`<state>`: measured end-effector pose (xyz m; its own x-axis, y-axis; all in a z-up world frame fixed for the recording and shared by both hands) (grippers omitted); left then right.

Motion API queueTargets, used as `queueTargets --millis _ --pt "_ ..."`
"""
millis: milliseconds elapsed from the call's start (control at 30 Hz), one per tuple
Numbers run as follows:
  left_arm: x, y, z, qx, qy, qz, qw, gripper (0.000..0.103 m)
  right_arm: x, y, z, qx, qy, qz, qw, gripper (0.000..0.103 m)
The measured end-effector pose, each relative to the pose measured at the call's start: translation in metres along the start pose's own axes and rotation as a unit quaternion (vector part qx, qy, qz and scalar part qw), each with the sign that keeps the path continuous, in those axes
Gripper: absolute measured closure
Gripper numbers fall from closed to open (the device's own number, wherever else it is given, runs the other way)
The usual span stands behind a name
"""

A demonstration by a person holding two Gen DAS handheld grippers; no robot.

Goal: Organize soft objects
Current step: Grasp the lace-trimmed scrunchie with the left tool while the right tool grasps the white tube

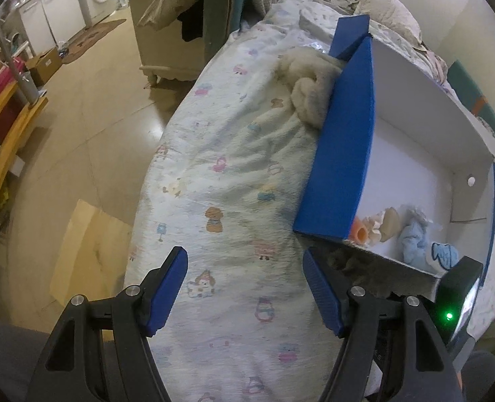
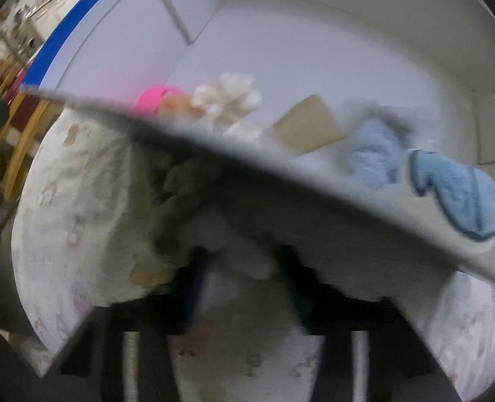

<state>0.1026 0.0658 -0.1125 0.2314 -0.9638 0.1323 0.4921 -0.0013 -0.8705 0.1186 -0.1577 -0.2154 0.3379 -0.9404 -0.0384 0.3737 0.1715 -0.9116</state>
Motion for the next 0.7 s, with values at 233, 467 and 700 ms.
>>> queueTargets --millis 233,467,700 --pt "0.009 0.016 -0.018 -0.033 0.022 0.003 0.9992 0.034 0.000 -0.027 -0.006 0.024 0.010 0.028 0.999 0.101" --pt "0.026 0.030 -0.031 -0.053 0.045 0.002 0.9976 0.034 0.021 -0.068 -0.020 0.035 0.043 0.046 0.997 0.101" --pt "0.036 0.034 -0.031 -0.048 0.062 0.008 0.9969 0.034 0.048 -0.047 -0.018 0.022 0.158 0.090 0.983 0.067"
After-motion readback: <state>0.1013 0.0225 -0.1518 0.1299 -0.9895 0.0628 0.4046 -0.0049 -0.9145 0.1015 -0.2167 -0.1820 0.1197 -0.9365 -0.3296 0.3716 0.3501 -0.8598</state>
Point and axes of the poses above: each gripper's, at about its wrist camera, not at the fingertips, and y roughly the way its jaws point, x to its right, z to its top, the point moved 7 cm from there along y, roughly the way its jaws point, and after that the axes turned 8 degrees about x, right-handed, at the moved point
